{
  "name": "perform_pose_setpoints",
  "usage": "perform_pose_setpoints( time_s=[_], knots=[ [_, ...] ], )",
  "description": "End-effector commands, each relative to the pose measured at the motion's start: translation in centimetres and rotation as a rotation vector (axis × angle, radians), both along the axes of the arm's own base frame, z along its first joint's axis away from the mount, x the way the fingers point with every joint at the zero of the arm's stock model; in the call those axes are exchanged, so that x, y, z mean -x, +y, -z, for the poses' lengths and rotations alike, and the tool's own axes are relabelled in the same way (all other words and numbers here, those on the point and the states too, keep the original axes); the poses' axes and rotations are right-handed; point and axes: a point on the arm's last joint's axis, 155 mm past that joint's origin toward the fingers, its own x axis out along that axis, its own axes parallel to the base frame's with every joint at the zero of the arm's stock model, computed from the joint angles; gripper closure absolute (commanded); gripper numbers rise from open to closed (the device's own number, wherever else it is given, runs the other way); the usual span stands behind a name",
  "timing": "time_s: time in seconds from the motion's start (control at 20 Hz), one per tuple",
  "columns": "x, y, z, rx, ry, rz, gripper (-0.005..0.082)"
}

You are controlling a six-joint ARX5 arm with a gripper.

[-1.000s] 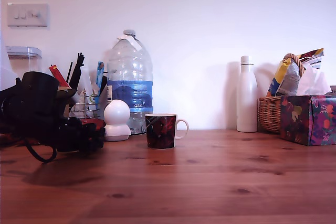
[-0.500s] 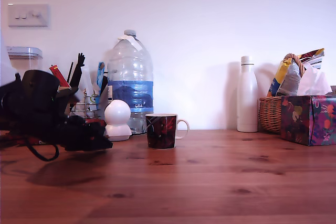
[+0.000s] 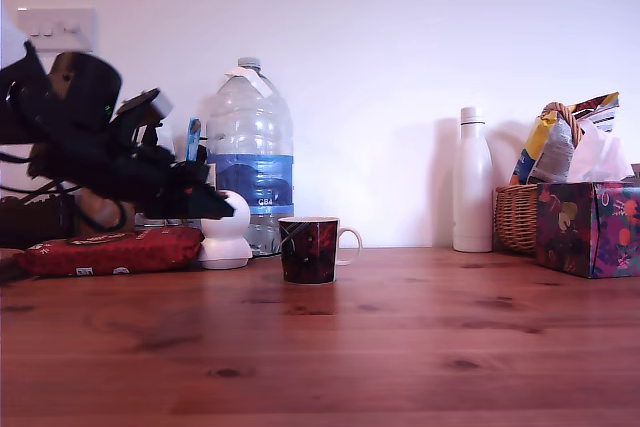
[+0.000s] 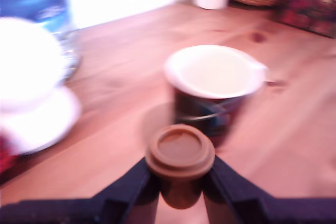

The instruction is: Pick up the coffee capsules from the table one by one and drop them inside the nearest coffee cup

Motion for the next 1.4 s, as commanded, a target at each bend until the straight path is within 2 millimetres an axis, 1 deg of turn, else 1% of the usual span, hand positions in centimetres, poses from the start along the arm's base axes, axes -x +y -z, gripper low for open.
perform_pose_setpoints(
  time_s=[0.0,0.15,0.25,0.35,0.6,0.75,0.9,1.1,1.3,1.35],
  knots=[
    [1.0,-1.4,-1.5,0.0,-0.024,0.039,0.0697],
    [2.6,-3.2,-2.8,-0.014,-0.032,0.086,0.0697],
    [3.3,-3.7,-3.0,-0.022,-0.015,0.096,0.0697],
    [3.5,-3.7,-3.2,-0.034,-0.009,0.083,0.0697],
    [3.3,-3.5,-4.4,-0.032,-0.032,0.065,0.0697],
    [3.3,-3.5,-4.5,-0.031,-0.03,0.062,0.0697],
    [2.6,-3.3,-4.6,-0.031,0.018,0.007,0.0697],
    [2.1,-4.2,-5.7,-0.058,0.04,0.002,0.0697],
    [1.1,-5.3,-6.9,-0.085,0.051,0.007,0.0697],
    [0.6,-5.3,-7.1,-0.098,0.054,-0.003,0.0697]
  ],
)
